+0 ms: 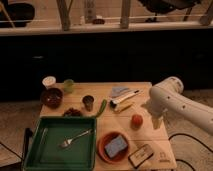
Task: Place apple in metal cup
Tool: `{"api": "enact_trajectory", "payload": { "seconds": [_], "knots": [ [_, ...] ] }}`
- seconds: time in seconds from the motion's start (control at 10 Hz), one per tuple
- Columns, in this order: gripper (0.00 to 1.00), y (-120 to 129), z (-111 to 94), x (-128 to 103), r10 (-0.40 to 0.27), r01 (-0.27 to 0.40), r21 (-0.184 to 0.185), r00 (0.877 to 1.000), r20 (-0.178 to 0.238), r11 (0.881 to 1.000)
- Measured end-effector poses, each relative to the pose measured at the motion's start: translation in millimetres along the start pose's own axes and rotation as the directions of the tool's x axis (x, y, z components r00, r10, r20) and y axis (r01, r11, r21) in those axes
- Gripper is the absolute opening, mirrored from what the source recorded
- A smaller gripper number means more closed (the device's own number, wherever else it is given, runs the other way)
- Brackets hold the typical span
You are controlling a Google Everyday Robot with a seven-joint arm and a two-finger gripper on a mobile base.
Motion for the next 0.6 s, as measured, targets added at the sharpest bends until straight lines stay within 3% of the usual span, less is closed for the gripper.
{"api": "enact_trajectory", "payload": {
  "seconds": [0.6],
  "knots": [
    [0.8,-5,15,-6,-0.081,0.081,0.008,0.996,0.024,0.997]
  ]
}}
